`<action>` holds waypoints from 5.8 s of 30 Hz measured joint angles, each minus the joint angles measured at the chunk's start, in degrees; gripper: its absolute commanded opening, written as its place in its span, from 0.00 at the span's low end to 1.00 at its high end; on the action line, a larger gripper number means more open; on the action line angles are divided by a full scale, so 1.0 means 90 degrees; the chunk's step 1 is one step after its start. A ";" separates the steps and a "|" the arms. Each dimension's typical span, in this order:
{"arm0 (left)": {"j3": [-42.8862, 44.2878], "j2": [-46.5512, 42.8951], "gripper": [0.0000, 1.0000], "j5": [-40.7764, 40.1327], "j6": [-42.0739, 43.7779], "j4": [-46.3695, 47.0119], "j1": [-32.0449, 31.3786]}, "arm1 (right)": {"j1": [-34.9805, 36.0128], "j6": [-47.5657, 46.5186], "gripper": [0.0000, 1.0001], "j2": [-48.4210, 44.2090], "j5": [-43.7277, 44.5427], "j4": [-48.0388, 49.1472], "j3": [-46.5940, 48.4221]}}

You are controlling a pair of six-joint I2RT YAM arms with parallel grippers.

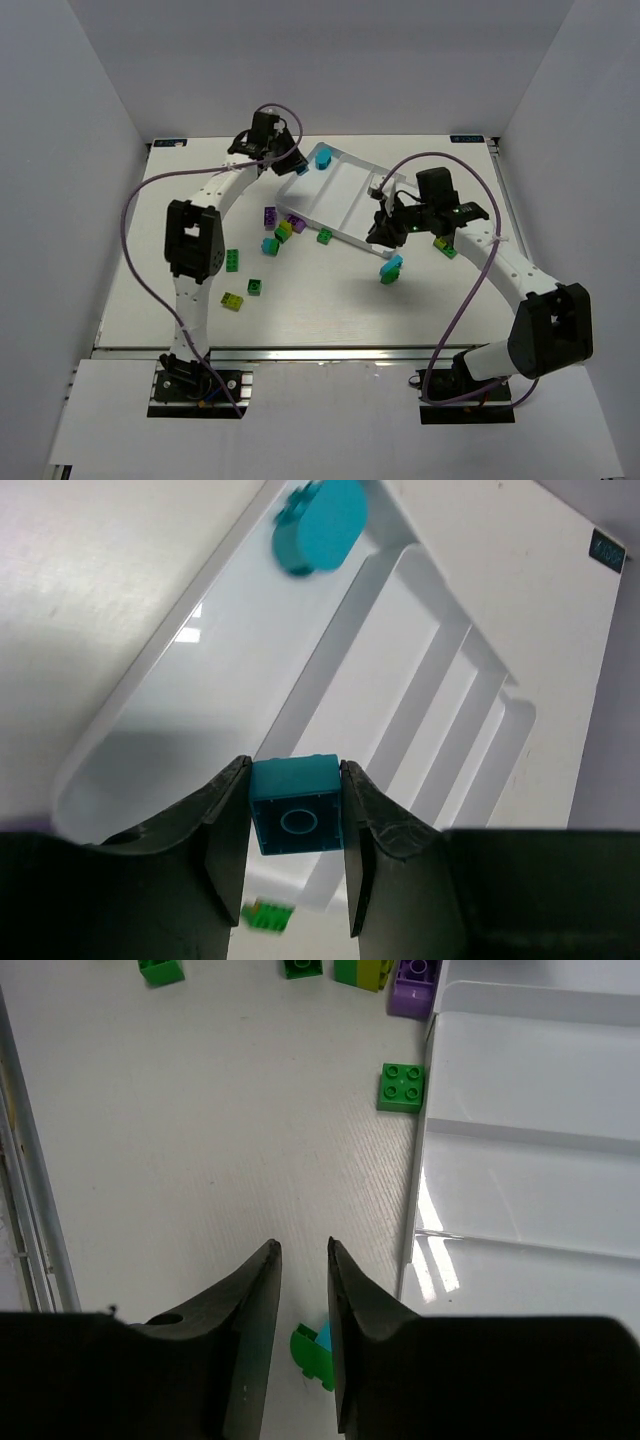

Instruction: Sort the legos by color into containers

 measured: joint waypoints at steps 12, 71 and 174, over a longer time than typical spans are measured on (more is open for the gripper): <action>0.2526 0.2242 0.57 0.0153 -0.0051 -0.0663 -0.0080 | -0.0338 0.0357 0.63 0.0012 0.0306 -0.0002 0.0002; -0.6144 -0.6802 0.98 -0.1571 -0.0928 0.1426 -0.0078 | 0.0622 0.2776 0.64 0.1365 0.3874 0.0007 -0.1151; -0.4333 -0.3288 0.00 0.2305 -0.0228 0.2470 -0.0498 | 0.0758 0.0112 0.00 -0.1127 0.0590 0.1333 -0.1474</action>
